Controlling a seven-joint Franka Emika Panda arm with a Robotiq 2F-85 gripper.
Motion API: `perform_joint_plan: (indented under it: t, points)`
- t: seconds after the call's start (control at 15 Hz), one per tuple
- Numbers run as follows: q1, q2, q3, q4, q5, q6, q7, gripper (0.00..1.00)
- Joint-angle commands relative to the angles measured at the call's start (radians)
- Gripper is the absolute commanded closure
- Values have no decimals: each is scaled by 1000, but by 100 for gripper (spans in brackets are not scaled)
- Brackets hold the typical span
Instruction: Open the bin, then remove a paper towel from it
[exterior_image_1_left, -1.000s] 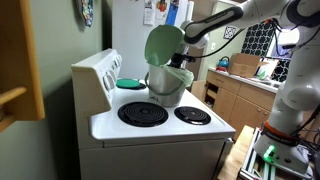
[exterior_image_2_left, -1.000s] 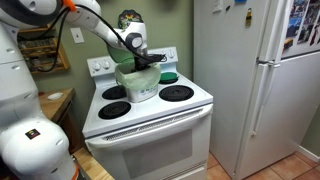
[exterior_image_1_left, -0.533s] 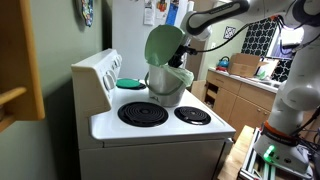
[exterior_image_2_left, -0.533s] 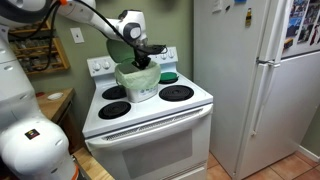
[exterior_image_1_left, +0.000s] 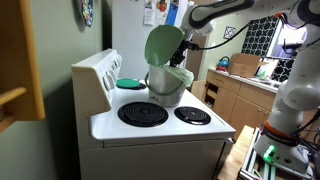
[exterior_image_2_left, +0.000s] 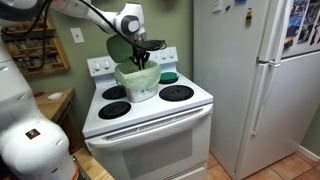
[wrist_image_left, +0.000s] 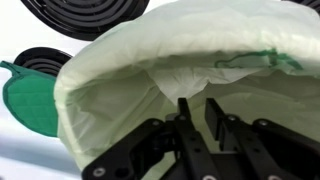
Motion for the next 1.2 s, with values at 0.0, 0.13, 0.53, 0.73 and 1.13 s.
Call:
perform_joint_plan:
  t: [0.0, 0.13, 0.53, 0.73, 1.13]
  points:
    - [20, 31, 16, -30, -8, 0, 8, 42]
    - [26, 55, 28, -45, -31, 34, 16, 28]
    - [27, 128, 47, -64, -41, 178, 7, 0]
    - [26, 152, 55, -61, -46, 185, 10, 0]
    - [23, 173, 59, -67, -84, 160, 19, 0]
